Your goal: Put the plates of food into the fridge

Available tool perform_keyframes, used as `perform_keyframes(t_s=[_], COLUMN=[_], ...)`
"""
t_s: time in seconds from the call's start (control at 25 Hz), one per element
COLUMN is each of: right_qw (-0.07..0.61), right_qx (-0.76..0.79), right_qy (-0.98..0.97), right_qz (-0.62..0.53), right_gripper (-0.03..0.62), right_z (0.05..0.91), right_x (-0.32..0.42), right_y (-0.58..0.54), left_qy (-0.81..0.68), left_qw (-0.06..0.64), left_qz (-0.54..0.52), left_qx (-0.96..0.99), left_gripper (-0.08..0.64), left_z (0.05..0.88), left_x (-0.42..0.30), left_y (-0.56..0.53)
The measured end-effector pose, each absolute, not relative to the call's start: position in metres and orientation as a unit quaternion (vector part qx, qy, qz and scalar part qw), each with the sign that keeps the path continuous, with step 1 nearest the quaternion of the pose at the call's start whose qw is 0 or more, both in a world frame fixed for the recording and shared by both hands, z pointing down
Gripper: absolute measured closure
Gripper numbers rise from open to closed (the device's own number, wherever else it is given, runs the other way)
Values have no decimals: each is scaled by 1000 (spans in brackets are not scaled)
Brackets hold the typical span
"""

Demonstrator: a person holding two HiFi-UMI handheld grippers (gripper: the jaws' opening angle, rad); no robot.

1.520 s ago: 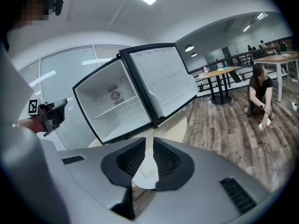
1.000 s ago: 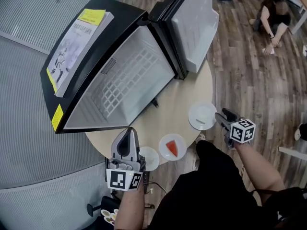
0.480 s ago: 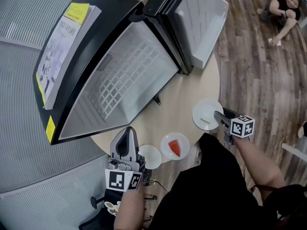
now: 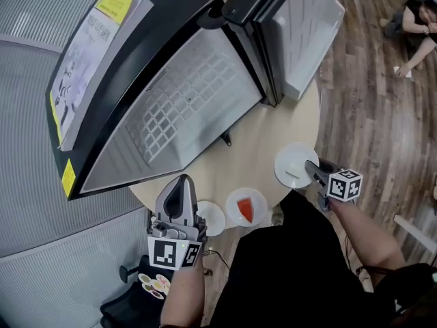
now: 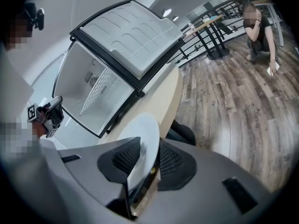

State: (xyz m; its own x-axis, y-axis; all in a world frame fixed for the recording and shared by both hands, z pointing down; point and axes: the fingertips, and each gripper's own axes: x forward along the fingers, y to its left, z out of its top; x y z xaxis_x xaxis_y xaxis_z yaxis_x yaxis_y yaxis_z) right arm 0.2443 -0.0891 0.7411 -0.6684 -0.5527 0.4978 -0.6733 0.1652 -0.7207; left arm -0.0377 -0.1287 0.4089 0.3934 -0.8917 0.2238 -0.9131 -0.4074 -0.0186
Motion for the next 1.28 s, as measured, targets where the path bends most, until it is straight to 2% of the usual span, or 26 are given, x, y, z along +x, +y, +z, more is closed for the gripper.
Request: perform_keyframes(t_s=[0.4,0.64,1.28], right_qw=[56,20,-69], right_qx=[401,402,434], right_qy=[-752,-746,-703], right_qz=[520,531,559], right_gripper=[518,561,568], right_z=[730,713,665], right_x=[246,241,221], right_y=[-86,-88,-85], left_qy=[-562,-553,-543], left_qw=[54,50,27], left_qz=[97,89,64], left_qx=[820,827,837], left_gripper=[558,558,558], left_z=[401,395,367], left_x=[-49,-49,-79], left_y=[-123,-121,-95])
